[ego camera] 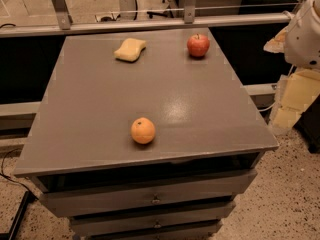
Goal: Pick apple
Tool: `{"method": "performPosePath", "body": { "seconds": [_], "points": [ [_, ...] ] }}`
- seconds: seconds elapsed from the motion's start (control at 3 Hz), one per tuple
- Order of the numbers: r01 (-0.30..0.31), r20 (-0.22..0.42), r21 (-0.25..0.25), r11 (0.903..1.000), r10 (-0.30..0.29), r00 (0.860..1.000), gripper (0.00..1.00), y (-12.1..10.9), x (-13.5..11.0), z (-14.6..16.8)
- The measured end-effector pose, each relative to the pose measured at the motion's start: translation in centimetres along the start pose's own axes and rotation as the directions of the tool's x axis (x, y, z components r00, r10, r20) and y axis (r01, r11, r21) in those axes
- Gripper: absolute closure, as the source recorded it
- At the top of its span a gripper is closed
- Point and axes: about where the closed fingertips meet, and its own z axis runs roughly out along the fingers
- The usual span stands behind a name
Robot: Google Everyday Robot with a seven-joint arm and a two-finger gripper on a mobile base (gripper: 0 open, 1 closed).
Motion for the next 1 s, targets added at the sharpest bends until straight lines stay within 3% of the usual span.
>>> {"method": "performPosePath", "body": {
  "seconds": [0.67,1.0],
  "points": [
    [0.010,0.009,0.020,0.9997,-0.010,1.000,0.00,-0.3,-0.2,-0.1],
    [-0.019,0.081,0.057,0.9982,0.015,0.997,0.00,-3.4,-0.6,2.0]
  ]
}}
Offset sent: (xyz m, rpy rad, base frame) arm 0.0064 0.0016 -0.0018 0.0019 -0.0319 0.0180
